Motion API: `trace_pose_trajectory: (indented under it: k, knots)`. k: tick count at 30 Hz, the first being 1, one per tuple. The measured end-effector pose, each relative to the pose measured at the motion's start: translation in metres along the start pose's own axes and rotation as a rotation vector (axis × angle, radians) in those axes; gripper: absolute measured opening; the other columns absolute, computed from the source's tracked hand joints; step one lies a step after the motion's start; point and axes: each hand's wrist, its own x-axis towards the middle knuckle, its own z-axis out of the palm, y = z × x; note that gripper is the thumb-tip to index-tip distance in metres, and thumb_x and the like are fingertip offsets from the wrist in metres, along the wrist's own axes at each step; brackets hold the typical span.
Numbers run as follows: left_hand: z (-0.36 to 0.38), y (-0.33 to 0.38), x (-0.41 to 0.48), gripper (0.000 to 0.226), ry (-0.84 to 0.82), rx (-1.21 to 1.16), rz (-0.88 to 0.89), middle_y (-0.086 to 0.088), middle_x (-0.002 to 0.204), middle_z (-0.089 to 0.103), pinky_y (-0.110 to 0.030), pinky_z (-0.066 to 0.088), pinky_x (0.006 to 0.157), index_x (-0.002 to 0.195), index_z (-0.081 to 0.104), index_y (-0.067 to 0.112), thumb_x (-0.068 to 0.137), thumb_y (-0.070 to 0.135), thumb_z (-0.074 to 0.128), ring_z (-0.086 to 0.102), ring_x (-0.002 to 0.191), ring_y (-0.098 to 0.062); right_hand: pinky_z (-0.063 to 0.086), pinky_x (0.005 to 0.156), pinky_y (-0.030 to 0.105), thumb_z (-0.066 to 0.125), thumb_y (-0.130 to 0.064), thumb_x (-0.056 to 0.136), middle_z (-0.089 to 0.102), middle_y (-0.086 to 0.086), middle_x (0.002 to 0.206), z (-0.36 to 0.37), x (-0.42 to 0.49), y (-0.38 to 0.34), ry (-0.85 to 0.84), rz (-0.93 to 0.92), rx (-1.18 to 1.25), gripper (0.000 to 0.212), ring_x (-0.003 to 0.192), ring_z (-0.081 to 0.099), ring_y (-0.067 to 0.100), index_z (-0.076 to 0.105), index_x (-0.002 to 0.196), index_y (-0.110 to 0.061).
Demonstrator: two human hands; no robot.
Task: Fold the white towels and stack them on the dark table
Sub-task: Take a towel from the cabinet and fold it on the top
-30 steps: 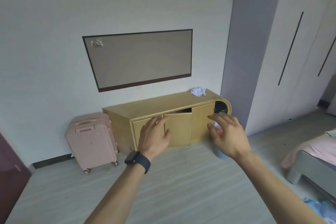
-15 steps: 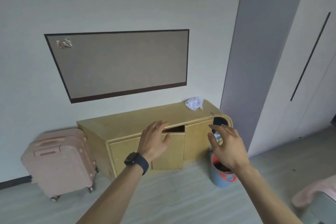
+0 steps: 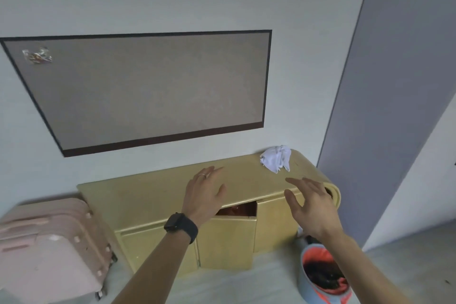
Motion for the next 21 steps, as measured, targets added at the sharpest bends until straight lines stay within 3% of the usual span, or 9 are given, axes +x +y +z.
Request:
trace_pose_trajectory:
  k: [6, 12, 16, 21]
  knots:
    - [0.065, -0.040, 0.127, 0.050, -0.107, 0.014, -0.001, 0.002, 0.157, 0.036, -0.042, 0.026, 0.118, 0.148, 0.038, 0.034, 0.099, 0.037, 0.045, 0.027, 0.146, -0.016, 0.048, 0.099, 0.046, 0.067, -0.032, 0.092, 0.068, -0.009, 0.123, 0.070, 0.086, 0.044, -0.044, 0.094, -0.009, 0.034, 0.127, 0.052, 0.023, 0.067, 0.125, -0.025]
    - [0.140, -0.065, 0.217, 0.051, -0.213, -0.035, -0.054, 0.003, 0.158, 0.033, -0.039, 0.020, 0.120, 0.148, 0.037, 0.036, 0.099, 0.041, 0.045, 0.023, 0.147, -0.015, 0.045, 0.101, 0.038, 0.066, -0.035, 0.092, 0.067, -0.010, 0.123, 0.125, 0.150, 0.098, -0.129, 0.173, -0.016, 0.036, 0.126, 0.051, 0.018, 0.064, 0.128, -0.028]
    - [0.201, -0.084, 0.257, 0.052, -0.304, -0.020, -0.117, 0.005, 0.159, 0.031, -0.042, 0.021, 0.120, 0.149, 0.034, 0.039, 0.098, 0.045, 0.044, 0.023, 0.147, -0.015, 0.037, 0.100, 0.028, 0.059, -0.039, 0.095, 0.059, -0.013, 0.130, 0.169, 0.192, 0.138, -0.287, 0.273, -0.019, 0.038, 0.130, 0.045, 0.013, 0.058, 0.133, -0.036]
    - [0.276, -0.105, 0.306, 0.054, -0.424, 0.036, -0.245, 0.002, 0.161, 0.027, -0.043, 0.019, 0.120, 0.150, 0.030, 0.039, 0.098, 0.046, 0.043, 0.019, 0.149, -0.020, 0.047, 0.097, 0.034, 0.057, -0.038, 0.095, 0.057, -0.013, 0.134, 0.230, 0.258, 0.208, -0.453, 0.303, 0.017, 0.039, 0.124, 0.052, 0.014, 0.055, 0.134, -0.035]
